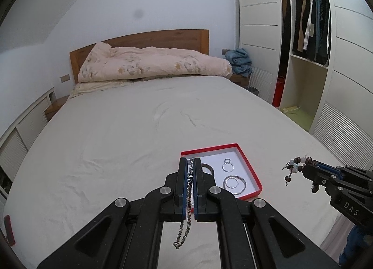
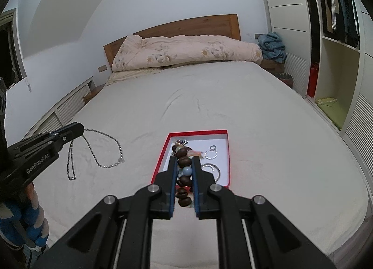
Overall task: Organize jewelry
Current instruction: 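Carry the necklace and beaded bracelet over the red box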
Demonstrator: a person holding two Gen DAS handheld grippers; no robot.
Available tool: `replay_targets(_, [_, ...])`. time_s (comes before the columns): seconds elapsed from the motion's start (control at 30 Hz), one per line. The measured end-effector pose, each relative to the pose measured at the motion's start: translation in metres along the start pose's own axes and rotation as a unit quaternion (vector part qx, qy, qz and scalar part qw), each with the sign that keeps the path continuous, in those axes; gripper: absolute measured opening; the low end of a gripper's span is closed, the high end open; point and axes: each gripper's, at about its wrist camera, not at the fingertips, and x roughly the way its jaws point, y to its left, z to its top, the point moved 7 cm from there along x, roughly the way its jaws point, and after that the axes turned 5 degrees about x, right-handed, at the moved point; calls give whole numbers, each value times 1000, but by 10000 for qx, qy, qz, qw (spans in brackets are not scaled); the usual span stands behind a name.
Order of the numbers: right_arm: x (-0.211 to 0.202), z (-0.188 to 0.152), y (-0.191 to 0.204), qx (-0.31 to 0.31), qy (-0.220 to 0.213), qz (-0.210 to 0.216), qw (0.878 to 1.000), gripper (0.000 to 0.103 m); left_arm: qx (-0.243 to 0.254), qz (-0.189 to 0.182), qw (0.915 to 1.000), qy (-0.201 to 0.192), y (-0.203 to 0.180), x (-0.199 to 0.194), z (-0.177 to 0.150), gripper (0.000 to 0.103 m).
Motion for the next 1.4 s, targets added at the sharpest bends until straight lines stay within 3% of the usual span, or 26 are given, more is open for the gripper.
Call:
replay_targets(0.73, [-43, -31, 69, -406, -147, 41, 9991, 11, -357, 189, 9986, -333, 46, -69, -39, 4])
replay_targets(1.07, [-35, -36, 81, -525, -120, 201, 9983, 11, -525, 393, 9978, -72, 59, -58, -58, 4])
replay_targets(1.4, [-12, -32, 47, -448, -76, 62, 9989, 11, -418, 406, 9977, 357, 48, -11, -61, 4])
